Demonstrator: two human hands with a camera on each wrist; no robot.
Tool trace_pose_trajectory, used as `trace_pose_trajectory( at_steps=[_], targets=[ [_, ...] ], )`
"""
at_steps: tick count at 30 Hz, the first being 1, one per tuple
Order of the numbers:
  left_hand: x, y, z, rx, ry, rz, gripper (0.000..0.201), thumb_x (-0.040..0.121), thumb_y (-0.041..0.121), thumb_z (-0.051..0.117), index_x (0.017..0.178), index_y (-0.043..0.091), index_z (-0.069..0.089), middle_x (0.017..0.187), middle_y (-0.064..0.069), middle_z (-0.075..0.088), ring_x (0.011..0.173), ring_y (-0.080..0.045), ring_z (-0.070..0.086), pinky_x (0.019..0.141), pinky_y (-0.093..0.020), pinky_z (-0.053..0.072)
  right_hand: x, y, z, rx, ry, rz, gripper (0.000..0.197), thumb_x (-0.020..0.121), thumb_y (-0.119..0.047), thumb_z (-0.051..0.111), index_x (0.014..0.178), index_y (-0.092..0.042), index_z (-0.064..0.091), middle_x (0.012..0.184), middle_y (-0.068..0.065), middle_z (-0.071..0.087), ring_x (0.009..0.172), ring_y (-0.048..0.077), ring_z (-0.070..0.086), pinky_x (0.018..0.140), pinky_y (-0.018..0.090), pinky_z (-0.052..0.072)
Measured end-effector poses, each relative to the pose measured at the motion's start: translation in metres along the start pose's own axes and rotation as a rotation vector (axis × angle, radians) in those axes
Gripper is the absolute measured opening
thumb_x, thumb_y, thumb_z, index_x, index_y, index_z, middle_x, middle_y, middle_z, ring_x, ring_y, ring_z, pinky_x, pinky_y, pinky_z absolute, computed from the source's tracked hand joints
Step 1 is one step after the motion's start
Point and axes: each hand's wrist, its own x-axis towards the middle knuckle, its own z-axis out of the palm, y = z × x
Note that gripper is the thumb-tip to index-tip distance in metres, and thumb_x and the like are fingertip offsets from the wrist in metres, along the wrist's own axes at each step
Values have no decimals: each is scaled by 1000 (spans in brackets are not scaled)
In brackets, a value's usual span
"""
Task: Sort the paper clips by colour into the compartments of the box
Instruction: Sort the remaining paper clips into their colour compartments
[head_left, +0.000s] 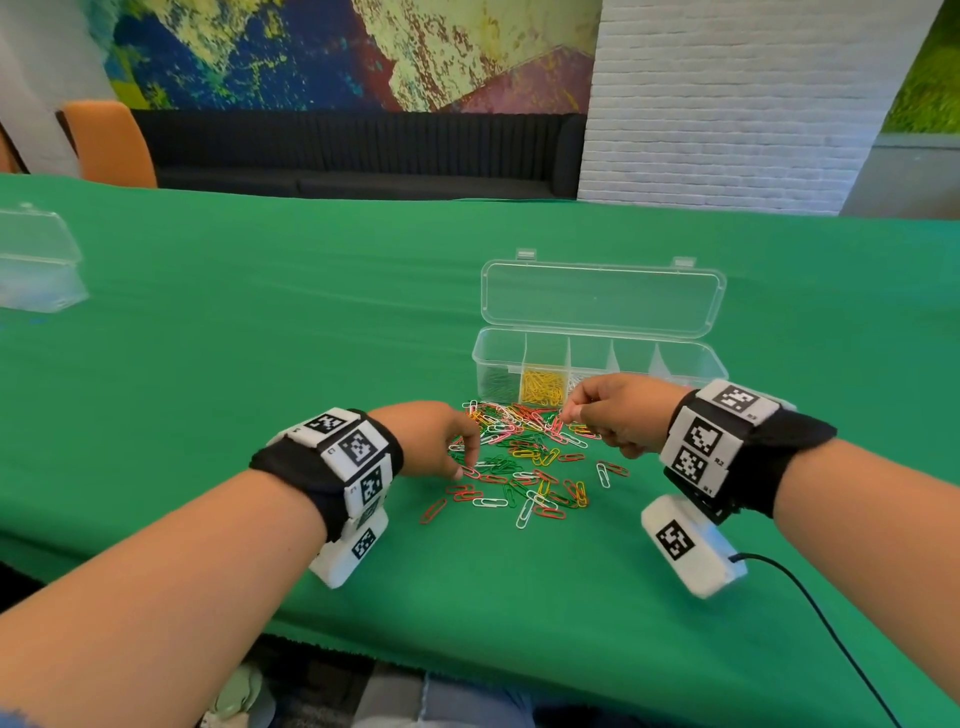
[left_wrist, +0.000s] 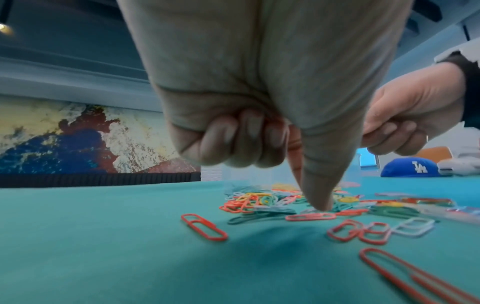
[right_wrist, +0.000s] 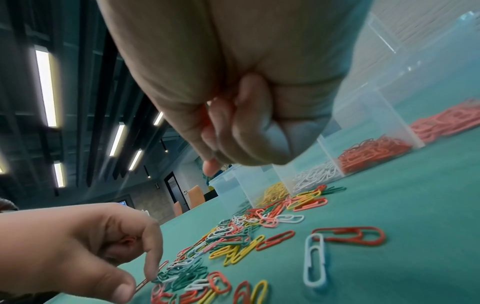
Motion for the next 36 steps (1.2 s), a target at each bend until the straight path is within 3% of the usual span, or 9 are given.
trace_pose_trajectory(
  at_steps=[3,8,11,13,16,22,28,32,36],
  targets=[
    [5,2,0,42,-10,9,17,86,26,64,104,27,63,83,9,49,82,-14,50,71,-23,39,0,1,2,-112,-51,-23,14,91,-24,58,78,-23,57,61,-1,44,49,12,38,45,21,36],
    [13,2,2,35,-19,1,18,85,27,65,102,23,63,70,15,40,77,-14,46,66,-23,34,-10,-8,10,-340,-119,-106,7,88,-31,62,86,-25,65,58,-12,49,39,-5,44,48,12,35],
    [15,1,4,33,-31,-10,14,85,26,66,98,23,63,70,14,43,77,-14,48,66,-23,34,-9,-11,14,-426,-77,-116,14,87,-31,63,96,-21,68,58,-13,48,46,-4,44,51,14,30],
    [15,1,6,44,-18,-8,16,84,27,66,99,23,61,73,12,46,79,-15,49,66,-23,35,-6,-12,15,-418,-42,-120,14,87,-30,63,96,-20,68,59,-13,48,49,-3,44,50,12,32],
    [14,0,7,61,16,31,22,82,27,68,101,24,56,86,5,51,81,-18,51,67,-25,37,-2,-10,15,-360,-24,-121,9,88,-28,62,91,-21,66,60,-13,50,36,-11,46,39,1,31],
    [12,-1,5,79,-29,85,16,86,29,65,102,30,63,94,10,51,99,-17,56,81,-28,45,0,-8,15,-367,-24,-130,8,88,-31,62,88,-24,65,61,-15,51,35,-13,43,40,2,31],
    [14,0,5,95,-55,37,12,87,33,64,97,26,61,90,9,52,86,-14,51,71,-25,39,1,-5,10,-366,-17,-138,8,87,-32,63,83,-26,62,62,-14,51,34,-15,42,37,0,30],
    [13,2,4,121,-87,9,15,90,32,57,99,21,61,77,10,49,78,-14,49,61,-23,35,1,-3,9,-344,-25,-121,7,88,-30,63,87,-23,63,61,-12,50,32,-12,43,34,3,31],
    [12,4,4,151,-57,20,11,93,25,46,92,19,56,80,4,50,75,-17,47,65,-24,36,2,-7,12,-424,-2,-145,6,87,-27,62,90,-25,67,63,-14,49,54,-3,44,50,13,33]
  ],
)
